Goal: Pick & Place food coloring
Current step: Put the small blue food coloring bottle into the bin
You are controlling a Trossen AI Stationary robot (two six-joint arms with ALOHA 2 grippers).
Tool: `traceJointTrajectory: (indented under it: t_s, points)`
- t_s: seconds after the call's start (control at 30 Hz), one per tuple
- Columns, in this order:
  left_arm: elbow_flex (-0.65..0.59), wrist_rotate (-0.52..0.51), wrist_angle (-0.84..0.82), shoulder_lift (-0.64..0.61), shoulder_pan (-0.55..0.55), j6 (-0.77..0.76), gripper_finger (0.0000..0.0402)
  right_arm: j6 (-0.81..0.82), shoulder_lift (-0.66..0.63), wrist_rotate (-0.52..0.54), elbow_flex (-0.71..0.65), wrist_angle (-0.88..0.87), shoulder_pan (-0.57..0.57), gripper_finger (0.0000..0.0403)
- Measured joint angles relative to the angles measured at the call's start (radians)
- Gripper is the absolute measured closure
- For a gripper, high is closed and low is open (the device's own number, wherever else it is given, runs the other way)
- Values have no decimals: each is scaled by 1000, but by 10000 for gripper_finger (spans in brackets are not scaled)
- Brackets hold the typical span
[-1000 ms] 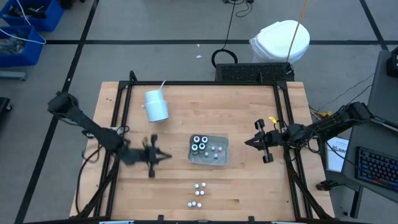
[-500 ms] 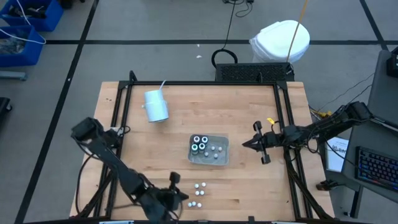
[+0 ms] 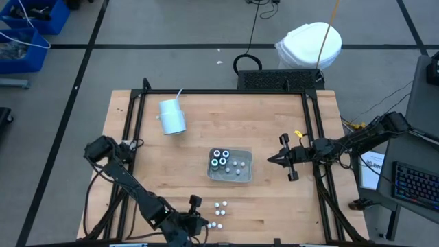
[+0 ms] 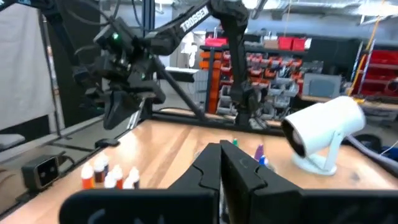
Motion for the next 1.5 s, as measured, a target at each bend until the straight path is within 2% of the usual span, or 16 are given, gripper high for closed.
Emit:
traceJointTrajectory:
  t_s: [0.13,0.27,0.37,0.53,0.67,0.8,0.93,1.27,1.5]
  points:
    - [0,-2,73,0,-15,-11,389,24,0,-1,0,7,12,403]
    - [0,-54,142,0,-37,14,366,40,0,-2,0,14,18,403]
    - [0,-74,143,7,-55,-54,348,74,0,-2,0,14,19,403]
    - [-2,-28,152,54,-73,-73,304,78,0,-2,0,15,18,403]
    - [-1,55,143,62,-55,-91,259,78,0,-2,0,11,18,403]
    - [-1,49,121,63,-32,-96,220,76,0,-2,0,11,18,403]
    - [-1,60,114,63,-9,-163,195,53,0,-2,0,13,18,403]
    - [-1,59,61,78,1,-318,188,14,0,1,0,28,17,403]
    - [-1,27,65,110,9,-330,188,4,-1,2,0,43,17,403]
